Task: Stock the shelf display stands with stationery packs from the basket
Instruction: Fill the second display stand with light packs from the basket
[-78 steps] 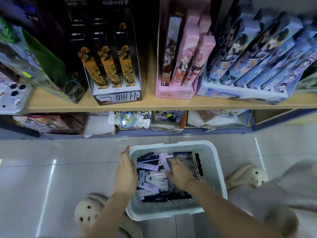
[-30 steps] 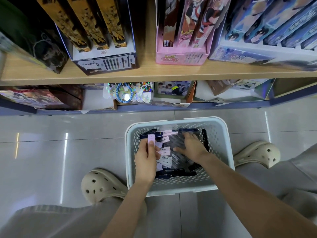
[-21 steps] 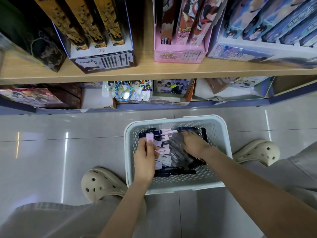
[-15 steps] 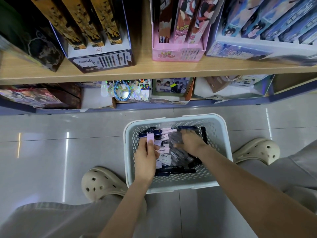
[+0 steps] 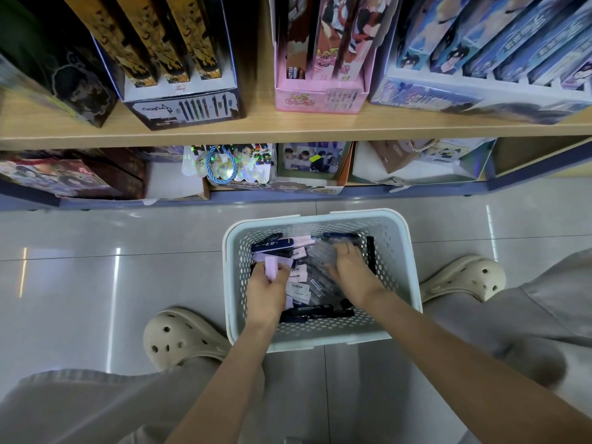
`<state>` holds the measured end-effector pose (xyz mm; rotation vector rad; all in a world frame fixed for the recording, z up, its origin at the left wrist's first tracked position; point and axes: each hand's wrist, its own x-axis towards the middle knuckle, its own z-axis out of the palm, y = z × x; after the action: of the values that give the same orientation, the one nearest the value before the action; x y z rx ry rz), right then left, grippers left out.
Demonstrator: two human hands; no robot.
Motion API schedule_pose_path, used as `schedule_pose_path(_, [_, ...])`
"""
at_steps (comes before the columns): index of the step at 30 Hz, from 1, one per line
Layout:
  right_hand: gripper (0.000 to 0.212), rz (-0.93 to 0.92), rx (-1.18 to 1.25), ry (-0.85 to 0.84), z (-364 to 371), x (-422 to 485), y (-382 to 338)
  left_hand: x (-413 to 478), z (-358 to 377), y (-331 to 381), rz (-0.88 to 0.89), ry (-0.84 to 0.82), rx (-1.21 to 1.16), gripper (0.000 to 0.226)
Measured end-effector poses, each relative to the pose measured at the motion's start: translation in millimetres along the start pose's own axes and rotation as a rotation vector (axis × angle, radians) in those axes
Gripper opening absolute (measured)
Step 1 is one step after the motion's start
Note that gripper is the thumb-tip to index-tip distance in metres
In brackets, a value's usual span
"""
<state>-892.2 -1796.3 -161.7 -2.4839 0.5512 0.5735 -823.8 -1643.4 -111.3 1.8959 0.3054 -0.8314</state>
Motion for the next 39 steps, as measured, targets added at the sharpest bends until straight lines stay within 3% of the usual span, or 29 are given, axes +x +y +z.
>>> schedule_pose_path(5, [0.031,-0.001,0.408,0.044,-27.6,-30.6,-32.2,-9.2,9.5,13.3,-0.165,-0.167,-0.298,0.025])
schedule_pose_path(9, [0.032,-0.053,0.485,0.092,-38.4,-48.2,-49.0,-21.3,16.3,30.6,-0.164,-0.277,-0.335,0.038])
schedule_pose_path(16, [0.056,-0.141,0.511,0.018,-59.1,-71.3,-70.3,-38.6,9.9,57.9,-0.167,-0.226,-0.48,0.03])
schedule_pose_path(19, [0.046,-0.132,0.537,0.04,-70.9,-81.8,-75.2,-48.1,5.4,64.4,-0.12,-0.217,-0.476,0.02])
schedule_pose_path(23, [0.006,-0.113,0.47,0.162,-94.4,-94.2,-78.1,-66.8,3.2,76.2,-0.025,-0.217,-0.421,0.023])
schedule_pose_path(32, [0.016,-0.208,0.4,0.338,-182.6,-123.7,-82.1,-114.7,-23.1,145.7,0.27,-0.227,-0.318,0.023])
schedule_pose_path(35, [0.029,-0.278,0.316,0.434,-226.9,-137.4,-87.9,-133.6,-31.4,178.1,0.401,-0.255,-0.31,0.026])
schedule_pose_path(39, [0.022,-0.323,0.217,0.539,-286.7,-157.5,-99.6,-155.7,-44.2,213.6,0.57,-0.28,-0.271,0.022])
